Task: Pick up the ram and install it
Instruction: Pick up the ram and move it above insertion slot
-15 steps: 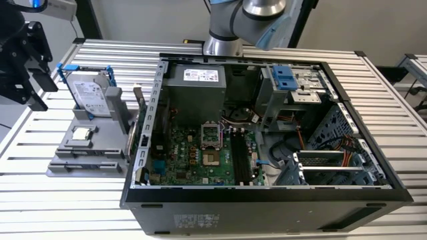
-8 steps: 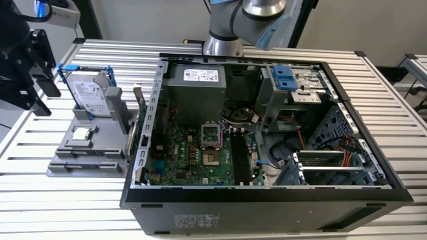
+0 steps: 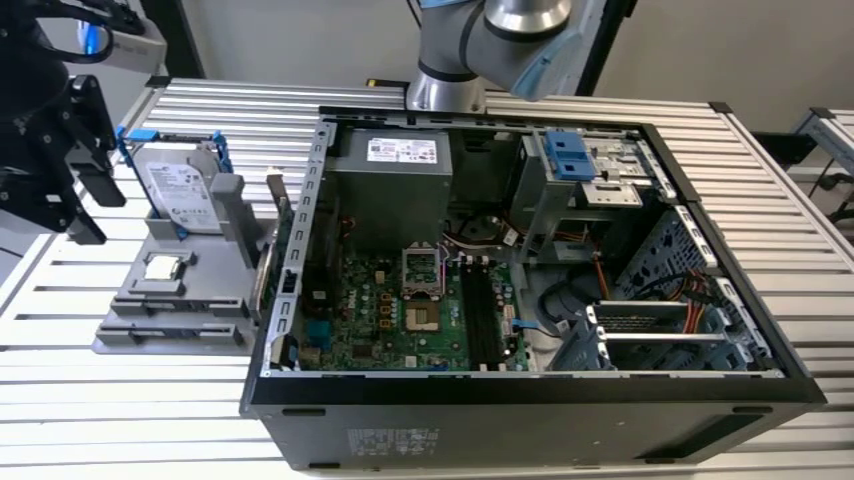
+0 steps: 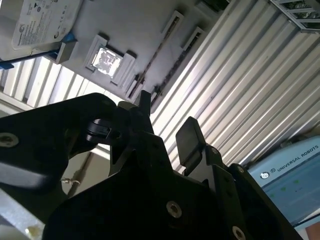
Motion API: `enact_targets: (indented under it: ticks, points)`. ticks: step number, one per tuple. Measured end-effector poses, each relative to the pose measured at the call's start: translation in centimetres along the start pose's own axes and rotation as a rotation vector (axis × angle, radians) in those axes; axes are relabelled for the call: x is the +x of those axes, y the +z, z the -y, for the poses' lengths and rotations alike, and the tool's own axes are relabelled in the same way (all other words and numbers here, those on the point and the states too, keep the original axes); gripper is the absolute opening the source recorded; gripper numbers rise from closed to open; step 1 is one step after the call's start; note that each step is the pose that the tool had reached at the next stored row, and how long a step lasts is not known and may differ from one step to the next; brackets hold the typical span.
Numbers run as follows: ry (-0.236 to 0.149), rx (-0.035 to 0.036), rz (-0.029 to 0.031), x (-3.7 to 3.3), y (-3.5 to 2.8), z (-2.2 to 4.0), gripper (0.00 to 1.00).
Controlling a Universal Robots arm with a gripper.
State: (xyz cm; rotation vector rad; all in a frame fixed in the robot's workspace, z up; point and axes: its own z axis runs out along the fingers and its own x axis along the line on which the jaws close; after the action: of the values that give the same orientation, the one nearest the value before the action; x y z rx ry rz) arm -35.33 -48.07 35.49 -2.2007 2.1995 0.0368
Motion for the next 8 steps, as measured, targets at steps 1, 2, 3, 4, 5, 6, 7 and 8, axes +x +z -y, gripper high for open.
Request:
enact_targets:
  ticks: [1,2,3,4,5,6,7,8]
  points:
    - [0.0,0.0,-0.0013,0.0,0.17,0.0,1.0]
    - [0.0,0.0,-0.0026,0.01,0.34,0.0,1.0]
    - [0.0,-0.0001,-0.0038,0.02,0.48,0.0,1.0]
    - [0.0,-0.0001,-0.0051,0.02,0.63,0.0,1.0]
    - [0.0,-0.0002,-0.006,0.03,0.74,0.0,1.0]
    - [0.0,-0.0001,-0.0063,0.03,0.85,0.0,1.0]
    - [0.0,0.0,-0.0065,0.04,0.97,0.01,1.0]
    - [0.0,-0.0001,-0.0067,0.06,1.07,0.02,1.0]
